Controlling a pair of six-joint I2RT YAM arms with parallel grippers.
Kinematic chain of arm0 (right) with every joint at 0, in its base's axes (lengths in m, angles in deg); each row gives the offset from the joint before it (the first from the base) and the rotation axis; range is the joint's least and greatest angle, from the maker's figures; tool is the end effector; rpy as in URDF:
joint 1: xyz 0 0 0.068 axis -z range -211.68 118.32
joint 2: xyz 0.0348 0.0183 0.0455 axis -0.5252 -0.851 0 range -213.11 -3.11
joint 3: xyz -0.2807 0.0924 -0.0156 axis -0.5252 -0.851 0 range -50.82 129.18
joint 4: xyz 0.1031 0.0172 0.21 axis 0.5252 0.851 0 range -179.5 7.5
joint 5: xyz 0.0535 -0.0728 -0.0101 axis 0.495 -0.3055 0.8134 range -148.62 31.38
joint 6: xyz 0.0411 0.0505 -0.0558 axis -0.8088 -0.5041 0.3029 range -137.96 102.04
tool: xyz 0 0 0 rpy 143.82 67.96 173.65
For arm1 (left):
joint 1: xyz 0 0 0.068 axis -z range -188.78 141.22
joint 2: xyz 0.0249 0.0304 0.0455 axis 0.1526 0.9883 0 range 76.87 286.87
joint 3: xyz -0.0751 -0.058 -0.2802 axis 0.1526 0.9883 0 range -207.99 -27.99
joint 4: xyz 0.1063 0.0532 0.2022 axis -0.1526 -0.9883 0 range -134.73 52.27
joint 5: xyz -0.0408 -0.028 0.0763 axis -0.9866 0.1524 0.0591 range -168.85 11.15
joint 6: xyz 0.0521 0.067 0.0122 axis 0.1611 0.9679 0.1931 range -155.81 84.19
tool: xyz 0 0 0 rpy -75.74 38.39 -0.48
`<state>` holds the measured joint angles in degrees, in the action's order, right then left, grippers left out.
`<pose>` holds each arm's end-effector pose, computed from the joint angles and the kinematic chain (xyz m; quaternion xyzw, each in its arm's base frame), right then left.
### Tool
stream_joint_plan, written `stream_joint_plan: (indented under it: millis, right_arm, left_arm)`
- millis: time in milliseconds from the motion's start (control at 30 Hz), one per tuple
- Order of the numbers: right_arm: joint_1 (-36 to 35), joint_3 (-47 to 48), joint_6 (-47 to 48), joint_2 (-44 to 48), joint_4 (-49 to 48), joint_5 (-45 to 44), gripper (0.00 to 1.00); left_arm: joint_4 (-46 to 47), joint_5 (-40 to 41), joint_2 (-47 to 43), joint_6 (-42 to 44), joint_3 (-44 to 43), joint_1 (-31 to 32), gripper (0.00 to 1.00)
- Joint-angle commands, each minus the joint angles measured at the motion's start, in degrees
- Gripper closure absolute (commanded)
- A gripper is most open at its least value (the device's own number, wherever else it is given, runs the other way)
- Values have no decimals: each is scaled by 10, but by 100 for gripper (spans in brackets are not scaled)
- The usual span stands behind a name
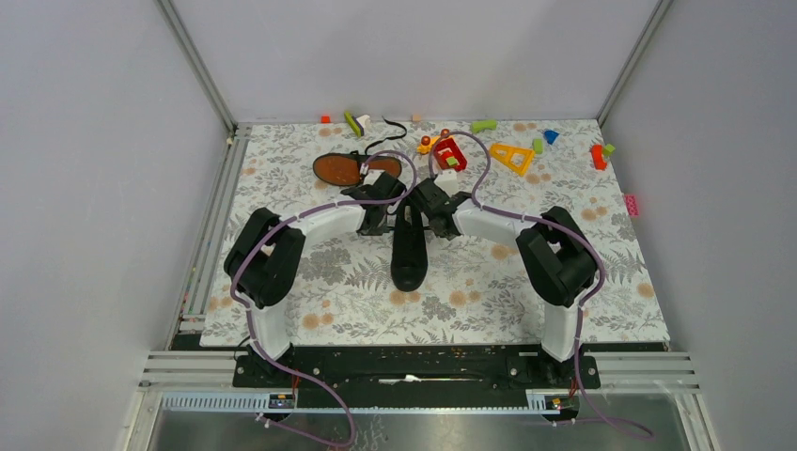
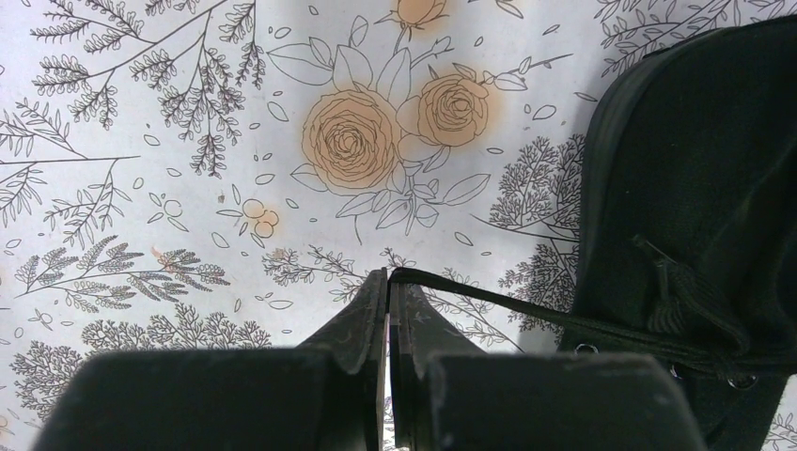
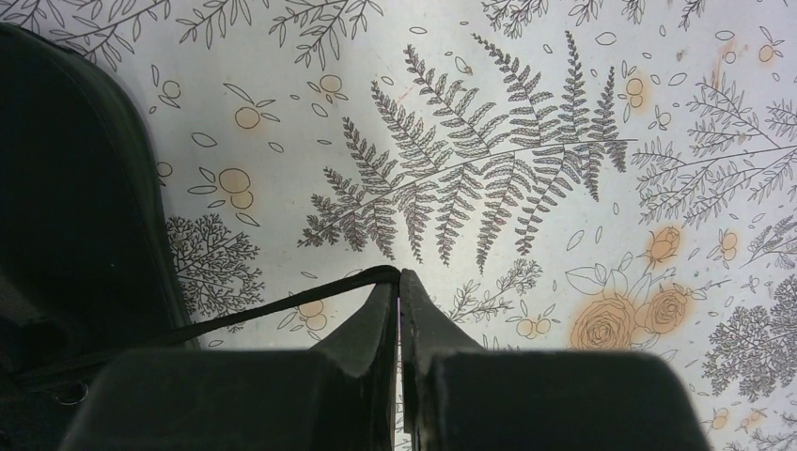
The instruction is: Tie the shoes
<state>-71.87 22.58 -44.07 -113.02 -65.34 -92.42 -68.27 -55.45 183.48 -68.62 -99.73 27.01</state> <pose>0.3285 0.2225 0.1845 -0.0404 0.9277 -0.1031 0.3566 0.3205 -0.1941 0.1845 -0.0183 0.9576 0.0462 0.2839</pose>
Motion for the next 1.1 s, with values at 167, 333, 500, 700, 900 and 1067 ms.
stream_joint_plan:
  millis: [167,333,500,700,900,1067]
  right_arm:
    - [11,28,27,-17,92,-153,100]
    - [7,30,28,-21,92,-155,100]
    - [6,33,30,-24,93,-156,100]
    - [5,35,29,-23,92,-153,100]
    - [6,51,48,27,99,-40,70]
    - [19,-19,74,181,-8,147,10]
  left_arm:
    - [-89,124,22,21,-13,-9,100]
    - [-89,132,21,18,-12,-6,100]
    - [-90,135,21,19,-12,-5,100]
    - [-91,133,21,17,-10,-5,100]
    - [-92,78,-14,25,-24,-14,81]
    - [-53,37,-156,43,-1,-19,24]
